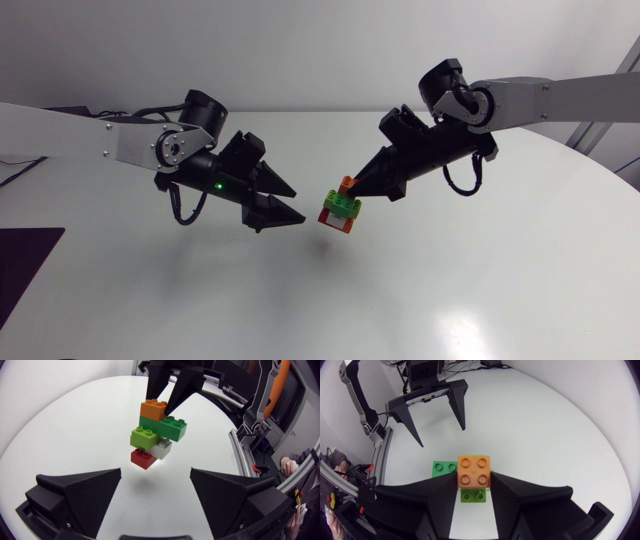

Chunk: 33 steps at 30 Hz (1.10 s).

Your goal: Separate the duplo bricks

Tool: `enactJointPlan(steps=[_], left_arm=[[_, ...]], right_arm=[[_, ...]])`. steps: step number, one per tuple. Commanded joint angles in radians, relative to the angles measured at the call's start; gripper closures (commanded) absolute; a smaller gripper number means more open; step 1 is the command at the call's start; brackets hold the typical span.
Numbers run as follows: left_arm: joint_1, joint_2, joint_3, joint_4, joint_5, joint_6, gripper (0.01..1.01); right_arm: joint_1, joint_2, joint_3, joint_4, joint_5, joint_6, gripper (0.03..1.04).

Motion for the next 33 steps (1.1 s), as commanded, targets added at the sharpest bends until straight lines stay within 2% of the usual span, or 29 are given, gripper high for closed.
enactJointPlan(steps=[1,5,16,22,33], left_arm=[[0.003,-0.014,0.042,-0.043,0.041,0.053,0.061],[0.003,-0.008,0.082,-0.126,0.08,0.111,0.061],[0.002,0.032,0.153,-0.178,0.176,0.119,0.061],[0.014,0.098,0.22,-0.324,0.189,0.251,0.061],[0.022,0.095,0.199,-0.325,0.198,0.282,0.061]], right_arm=[[-0.007,-0.027,-0.027,-0.024,-0.034,-0.032,0.82],[-0.01,-0.036,-0.017,-0.062,-0.077,-0.046,0.82],[-0.01,-0.036,0.008,-0.157,-0.151,-0.106,0.82],[-0.026,-0.039,0.014,-0.222,-0.191,-0.164,0.82],[0.008,-0.076,0.034,-0.266,-0.212,-0.161,0.82]])
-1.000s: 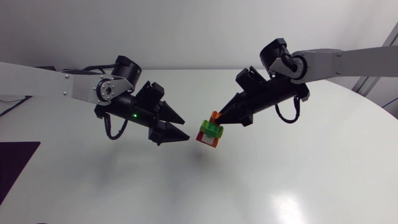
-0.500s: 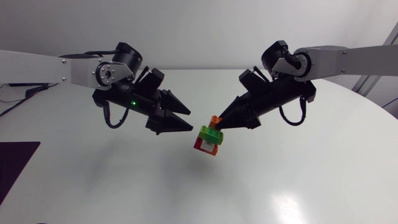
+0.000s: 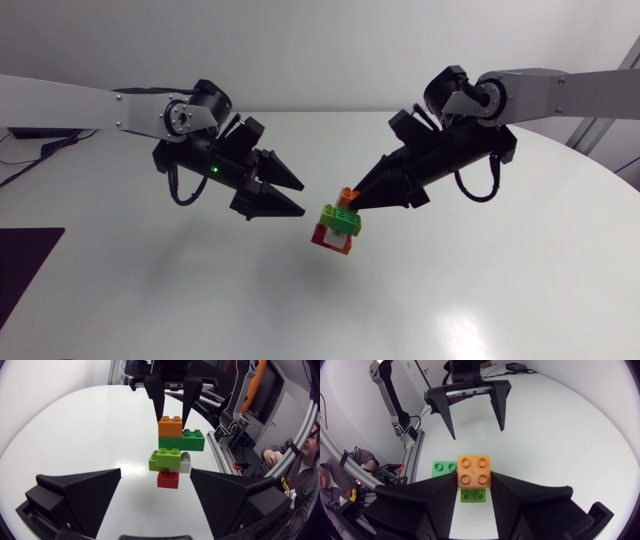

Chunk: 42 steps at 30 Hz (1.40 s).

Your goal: Separate the duplo bricks

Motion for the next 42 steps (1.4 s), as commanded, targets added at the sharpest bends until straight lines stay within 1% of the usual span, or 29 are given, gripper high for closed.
enactJointPlan(steps=[1,7,11,18,23,34,36,40,42], left_arm=[[-0.002,0.015,0.011,-0.014,0.023,0.031,0.061],[-0.024,0.049,0.048,-0.016,0.023,0.02,0.059],[-0.019,0.053,0.056,-0.017,0.028,0.005,0.059],[-0.008,0.029,0.045,-0.071,0.04,0.025,0.061],[-0.01,-0.011,0.027,-0.086,0.063,0.025,0.061],[-0.05,-0.04,-0.002,-0.099,0.077,0.034,0.061],[-0.059,-0.033,-0.007,-0.1,0.077,0.043,0.066],[-0.071,-0.02,-0.009,-0.1,0.077,0.046,0.121],[-0.07,-0.017,-0.01,-0.1,0.077,0.046,0.123]], right_arm=[[0.013,-0.042,0.025,-0.03,-0.028,-0.027,0.82],[0.015,-0.065,0.019,-0.034,-0.042,-0.025,0.82],[0.03,-0.063,0.019,-0.034,-0.043,-0.022,0.82],[0.036,-0.022,0.036,-0.022,-0.043,-0.025,0.82],[0.03,0.001,0.039,-0.019,-0.045,-0.035,0.82],[0.028,0.029,0.066,-0.018,-0.046,-0.03,0.82],[0.028,0.03,0.075,-0.018,-0.048,-0.025,0.82],[0.027,0.037,0.083,-0.016,-0.048,-0.022,0.82],[0.025,0.037,0.082,-0.016,-0.049,-0.022,0.82]])
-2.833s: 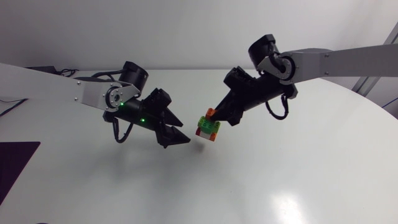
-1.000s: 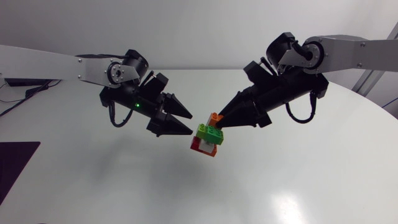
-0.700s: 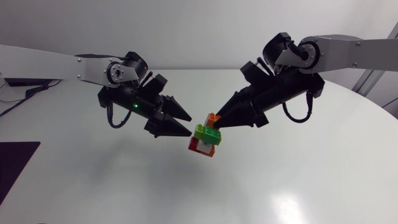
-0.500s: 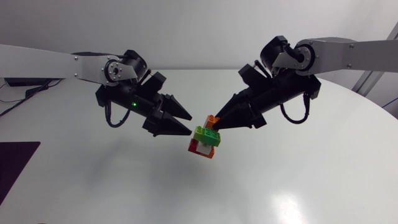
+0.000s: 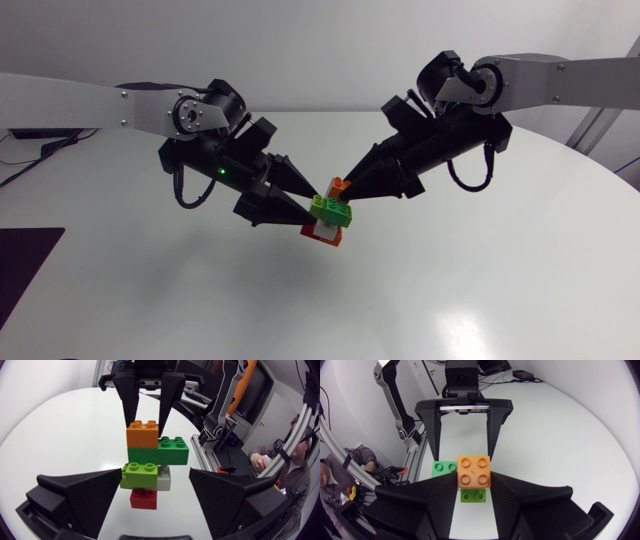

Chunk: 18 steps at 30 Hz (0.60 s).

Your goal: Separate the duplo bricks

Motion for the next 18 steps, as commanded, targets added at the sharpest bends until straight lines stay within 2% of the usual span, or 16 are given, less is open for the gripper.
enactJointPlan(steps=[1,3,8,16,18], left_arm=[[-0.007,0.006,-0.022,-0.014,0.022,0.04,0.146],[-0.014,0.009,-0.024,-0.014,0.022,0.047,0.185],[-0.022,0.029,-0.019,-0.014,0.02,0.047,0.372],[-0.021,0.046,-0.016,-0.014,0.015,0.047,0.387],[-0.021,0.049,-0.016,-0.014,0.015,0.047,0.451]], right_arm=[[-0.006,0.028,0.017,0.0,-0.022,-0.016,0.82],[-0.003,0.026,0.014,0.0,-0.025,-0.016,0.82],[0.003,0.023,0.011,0.004,-0.025,-0.014,0.82],[0.006,0.003,-0.004,0.01,-0.026,-0.01,0.82],[0.008,-0.001,-0.006,0.01,-0.026,-0.008,0.82]])
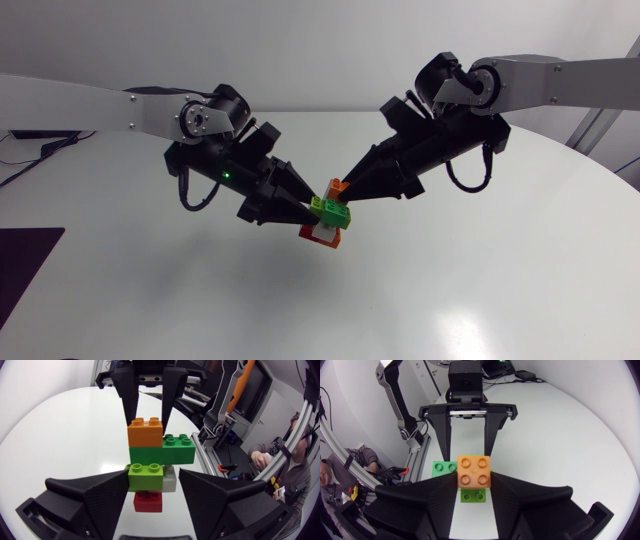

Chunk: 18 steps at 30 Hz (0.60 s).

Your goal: Separate the duplo bricks

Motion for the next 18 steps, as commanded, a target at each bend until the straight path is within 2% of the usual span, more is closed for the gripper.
enactJointPlan(steps=[1,4,9,18], left_arm=[[-0.008,0.031,-0.014,-0.018,0.016,0.027,0.454],[-0.008,0.031,-0.012,-0.018,0.016,0.026,0.538],[-0.011,0.046,-0.006,-0.018,0.016,0.02,0.567],[-0.025,0.068,-0.003,-0.018,0.021,0.02,0.711]], right_arm=[[0.008,-0.007,-0.007,0.011,-0.011,-0.009,0.82],[0.015,-0.012,-0.014,0.013,-0.011,-0.009,0.82],[0.021,-0.018,-0.018,0.019,-0.011,-0.005,0.82],[0.027,-0.029,-0.03,0.023,-0.011,-0.005,0.82]])
